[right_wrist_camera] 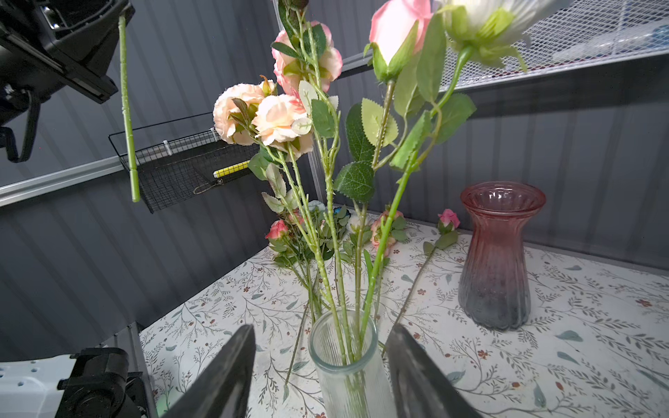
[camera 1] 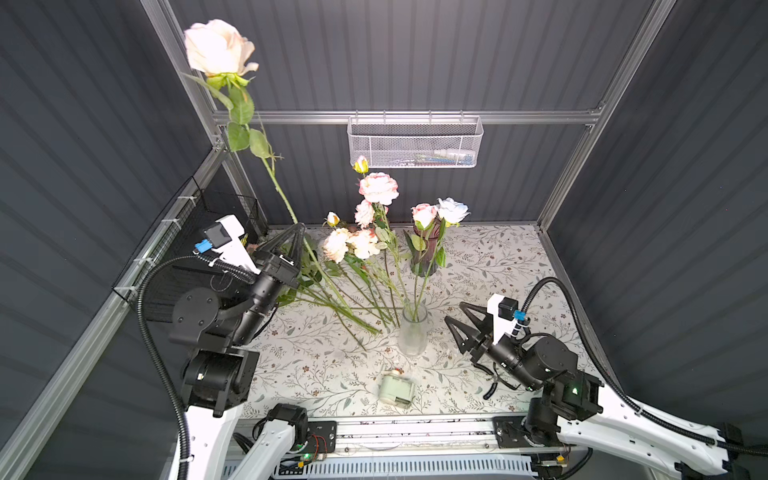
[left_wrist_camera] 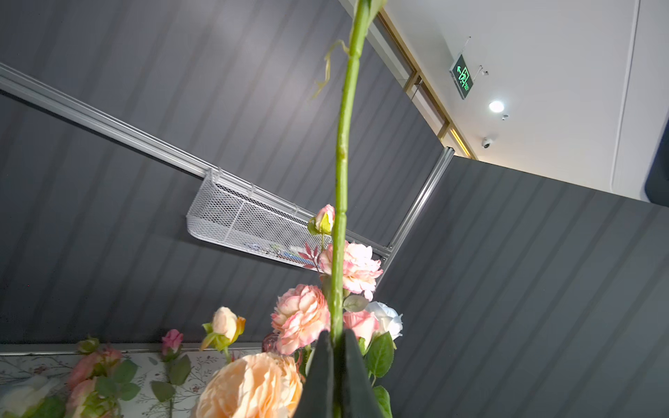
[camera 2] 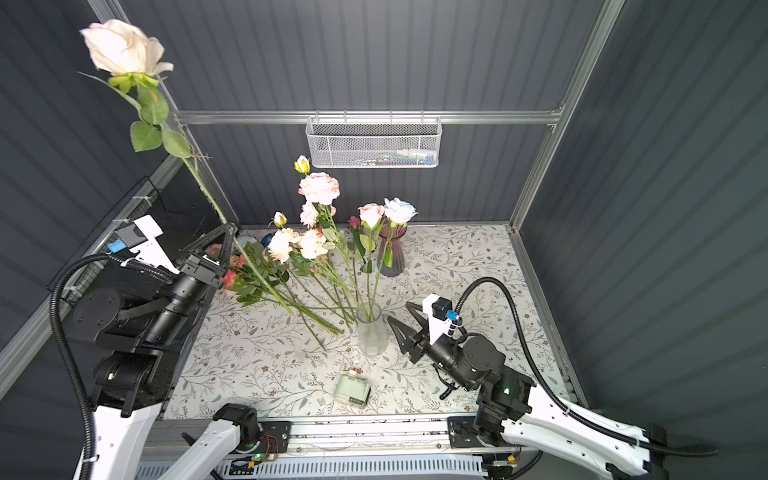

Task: Arrange the flowers into the vase
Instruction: 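Lift the cream rose high out of the bunch with the left gripper, then hold the cream rose up with left gripper while right gripper grasps its stem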

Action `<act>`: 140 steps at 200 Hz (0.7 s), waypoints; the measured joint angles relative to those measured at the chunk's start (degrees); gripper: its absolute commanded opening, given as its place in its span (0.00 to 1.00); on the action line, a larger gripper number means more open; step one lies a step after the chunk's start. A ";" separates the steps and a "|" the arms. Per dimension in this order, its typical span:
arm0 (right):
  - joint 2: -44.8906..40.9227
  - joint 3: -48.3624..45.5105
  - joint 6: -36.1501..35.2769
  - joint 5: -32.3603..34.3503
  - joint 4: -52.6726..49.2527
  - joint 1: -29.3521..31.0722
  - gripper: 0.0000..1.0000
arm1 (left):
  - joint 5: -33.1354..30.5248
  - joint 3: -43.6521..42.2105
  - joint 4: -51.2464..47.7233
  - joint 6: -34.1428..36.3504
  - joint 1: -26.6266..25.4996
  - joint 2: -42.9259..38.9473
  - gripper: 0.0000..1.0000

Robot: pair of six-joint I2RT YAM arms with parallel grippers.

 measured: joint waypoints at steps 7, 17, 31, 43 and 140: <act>0.00 0.09 -0.02 0.02 -0.02 -0.02 0.61 | 0.90 0.00 0.74 -0.46 0.00 0.50 0.00; 0.00 0.11 -0.02 0.02 0.02 -0.02 0.61 | 2.23 0.00 1.88 -1.31 0.00 1.22 0.00; 0.02 0.15 -0.09 -0.07 0.02 0.00 0.61 | 3.69 0.00 3.17 -2.27 0.00 2.12 0.00; 0.35 0.59 -0.46 -0.31 -0.04 -0.02 0.61 | 4.72 0.00 4.28 -2.84 0.00 2.51 0.00; 22.12 31.01 -2.49 -17.51 -8.07 -0.02 0.68 | 11.19 -0.33 12.04 -7.58 -0.02 3.61 0.00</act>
